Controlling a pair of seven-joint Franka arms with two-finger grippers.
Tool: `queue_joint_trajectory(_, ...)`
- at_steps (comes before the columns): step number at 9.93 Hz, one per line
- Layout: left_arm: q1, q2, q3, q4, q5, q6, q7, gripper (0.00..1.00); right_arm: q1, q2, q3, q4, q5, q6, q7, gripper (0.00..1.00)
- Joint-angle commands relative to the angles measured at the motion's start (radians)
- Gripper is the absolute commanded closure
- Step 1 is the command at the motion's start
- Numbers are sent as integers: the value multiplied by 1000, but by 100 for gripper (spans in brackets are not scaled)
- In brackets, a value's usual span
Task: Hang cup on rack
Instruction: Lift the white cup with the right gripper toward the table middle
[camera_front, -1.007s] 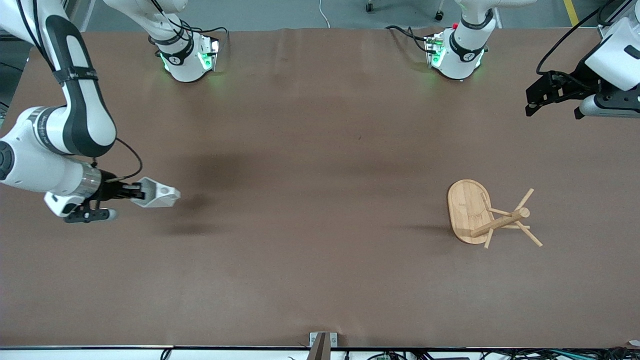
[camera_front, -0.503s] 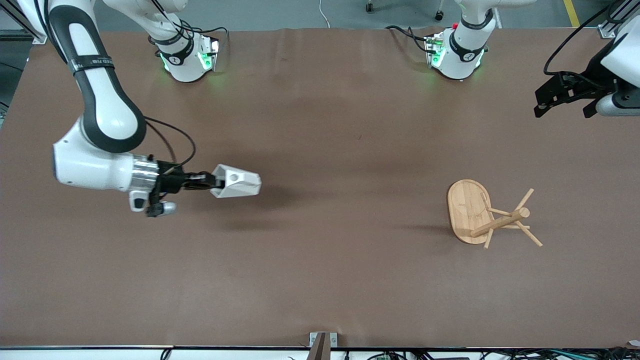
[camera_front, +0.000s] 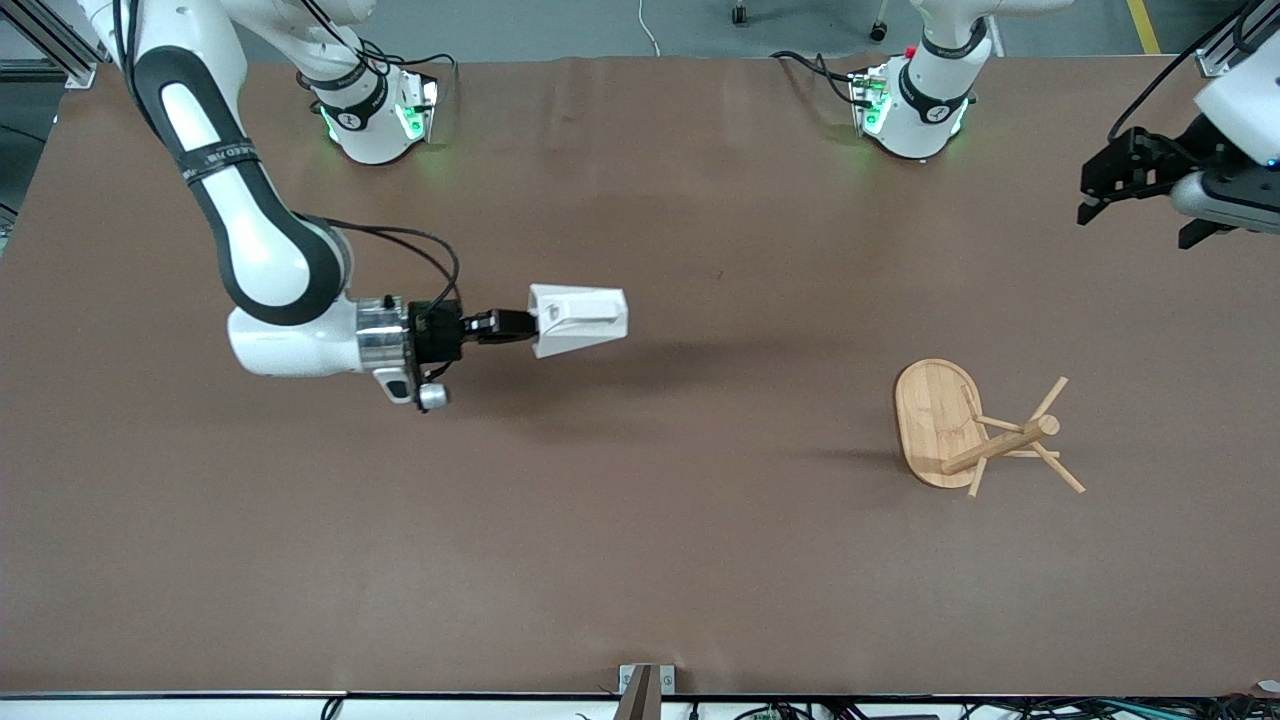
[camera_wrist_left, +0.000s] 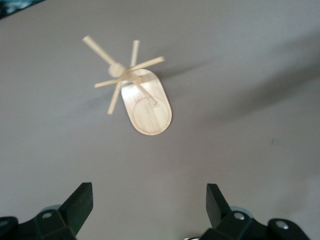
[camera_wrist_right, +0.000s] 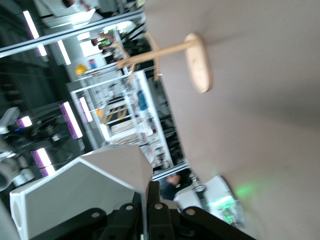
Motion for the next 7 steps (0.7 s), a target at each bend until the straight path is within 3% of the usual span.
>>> queue_joint_trajectory(1, -6, 38, -88, -38, -4, -9, 165, 0, 22, -9, 36, -11, 93, 4, -5, 100)
queue_joint_trajectory(4, -8, 78, -151, -57, -200, -9, 262, 1, 42, -9, 129, -11, 133, 121, -5, 100)
queue_joint_trajectory(7, -11, 172, -292, -47, -279, 2, 297, 1, 45, -9, 140, -17, 137, 128, -5, 100)
